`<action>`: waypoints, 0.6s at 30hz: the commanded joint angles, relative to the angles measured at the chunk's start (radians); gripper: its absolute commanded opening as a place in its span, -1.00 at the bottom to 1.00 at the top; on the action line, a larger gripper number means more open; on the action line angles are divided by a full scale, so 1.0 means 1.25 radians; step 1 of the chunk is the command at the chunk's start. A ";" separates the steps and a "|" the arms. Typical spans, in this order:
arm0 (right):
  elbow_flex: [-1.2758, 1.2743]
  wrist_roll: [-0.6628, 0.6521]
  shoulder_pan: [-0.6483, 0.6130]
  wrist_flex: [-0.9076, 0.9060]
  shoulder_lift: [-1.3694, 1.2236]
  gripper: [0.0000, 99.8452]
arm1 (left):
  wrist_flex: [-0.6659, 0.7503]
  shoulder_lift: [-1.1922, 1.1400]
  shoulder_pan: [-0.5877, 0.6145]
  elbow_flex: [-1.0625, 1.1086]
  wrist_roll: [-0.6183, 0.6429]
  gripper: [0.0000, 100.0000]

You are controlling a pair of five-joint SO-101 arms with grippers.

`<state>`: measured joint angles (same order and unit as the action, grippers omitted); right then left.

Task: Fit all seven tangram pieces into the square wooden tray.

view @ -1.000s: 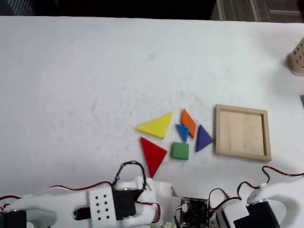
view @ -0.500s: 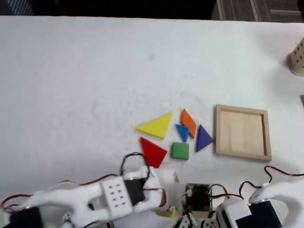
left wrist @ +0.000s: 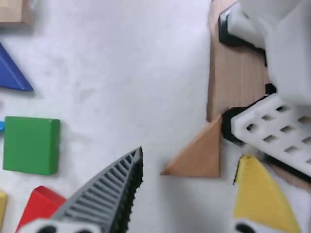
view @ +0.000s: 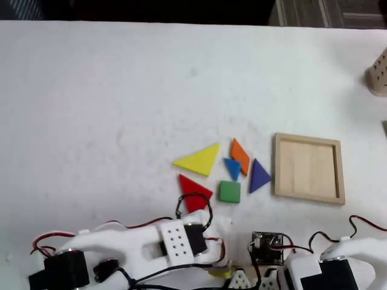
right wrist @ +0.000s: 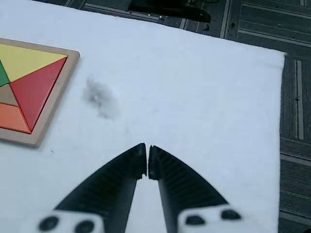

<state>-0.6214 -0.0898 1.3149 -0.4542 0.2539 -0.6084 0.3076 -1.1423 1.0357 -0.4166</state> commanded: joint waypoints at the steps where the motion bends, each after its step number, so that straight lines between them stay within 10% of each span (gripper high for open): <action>1: 0.039 -0.004 0.008 0.012 0.014 -0.96 | 0.011 0.001 -0.014 -0.039 0.009 -0.37; 18: 0.070 -0.007 0.019 -0.099 0.110 -0.95 | 0.017 -0.001 0.107 -0.048 -0.056 -0.57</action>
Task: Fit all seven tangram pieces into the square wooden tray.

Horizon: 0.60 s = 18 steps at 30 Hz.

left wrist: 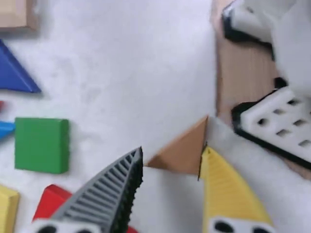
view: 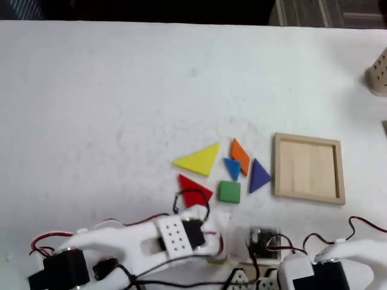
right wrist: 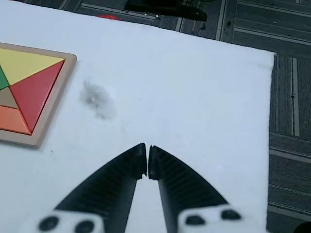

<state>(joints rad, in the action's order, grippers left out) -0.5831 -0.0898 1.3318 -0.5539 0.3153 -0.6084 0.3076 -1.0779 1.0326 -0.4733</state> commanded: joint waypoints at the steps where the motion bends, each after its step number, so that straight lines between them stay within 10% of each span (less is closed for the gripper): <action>1: 0.039 -0.007 0.006 -0.024 0.071 -0.95 | 0.018 -0.002 0.074 -0.045 -0.012 -0.57; 18: 0.034 -0.009 0.006 -0.051 0.112 -0.95 | 0.032 -0.235 0.374 -0.285 0.032 -0.58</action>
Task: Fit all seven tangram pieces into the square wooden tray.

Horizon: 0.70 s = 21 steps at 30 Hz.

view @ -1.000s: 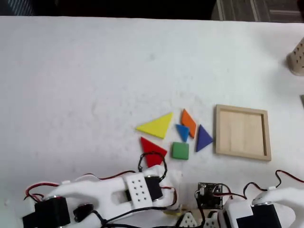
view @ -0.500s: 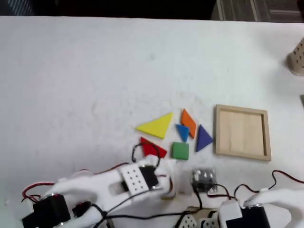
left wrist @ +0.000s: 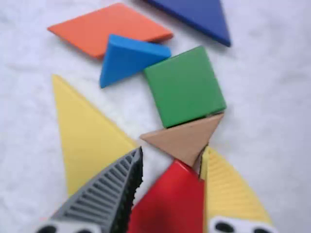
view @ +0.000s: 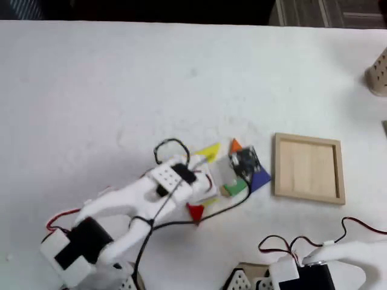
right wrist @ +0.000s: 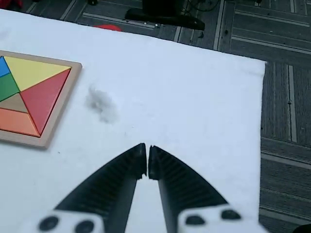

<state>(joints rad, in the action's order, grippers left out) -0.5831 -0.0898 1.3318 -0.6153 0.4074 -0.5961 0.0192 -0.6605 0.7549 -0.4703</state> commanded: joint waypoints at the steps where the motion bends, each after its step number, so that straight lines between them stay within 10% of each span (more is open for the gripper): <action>1: 0.034 -0.009 0.006 -0.002 0.037 -0.95 | 0.023 -0.006 0.052 -0.070 0.037 -0.58; 21: -0.130 -0.009 -0.233 0.003 0.034 -0.95 | -0.328 0.444 0.283 -0.060 0.338 -0.58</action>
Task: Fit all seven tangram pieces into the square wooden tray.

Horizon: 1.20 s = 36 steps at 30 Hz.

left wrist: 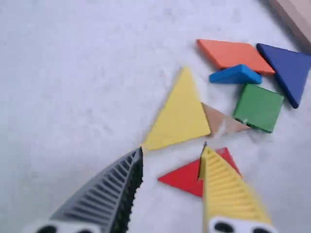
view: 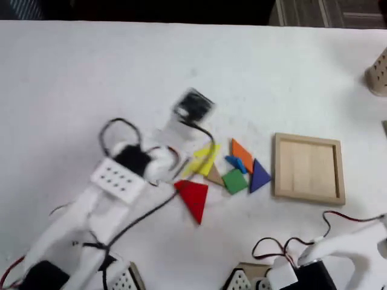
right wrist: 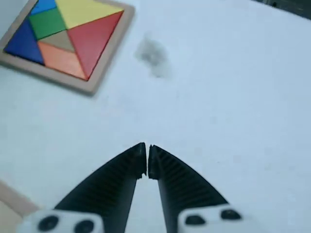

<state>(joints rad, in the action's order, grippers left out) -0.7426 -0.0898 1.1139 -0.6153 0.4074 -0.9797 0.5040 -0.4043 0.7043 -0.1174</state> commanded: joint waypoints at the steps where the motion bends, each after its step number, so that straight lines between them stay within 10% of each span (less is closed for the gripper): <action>1: -0.010 -0.009 -0.080 0.003 0.034 -0.95 | -0.007 0.056 0.112 -0.005 0.075 -0.57; 13: -0.098 -0.009 -0.319 0.075 0.031 -0.68 | 0.231 0.055 0.467 0.218 0.157 -0.57; 25: 0.037 -0.129 -0.579 -0.192 -0.075 -0.79 | 0.331 0.055 0.551 0.265 0.160 -0.58; 32: 0.044 -0.141 -0.494 -0.128 -0.061 -0.79 | 0.331 0.055 0.551 0.266 0.158 -0.58; 36: 0.044 -0.322 -0.438 -0.114 -0.110 -0.78 | 0.331 0.055 0.549 0.266 0.158 -0.58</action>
<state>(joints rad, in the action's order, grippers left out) -0.7365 -0.3291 0.5309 -0.7795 0.2938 -0.5900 0.5347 0.2785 1.0480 0.0698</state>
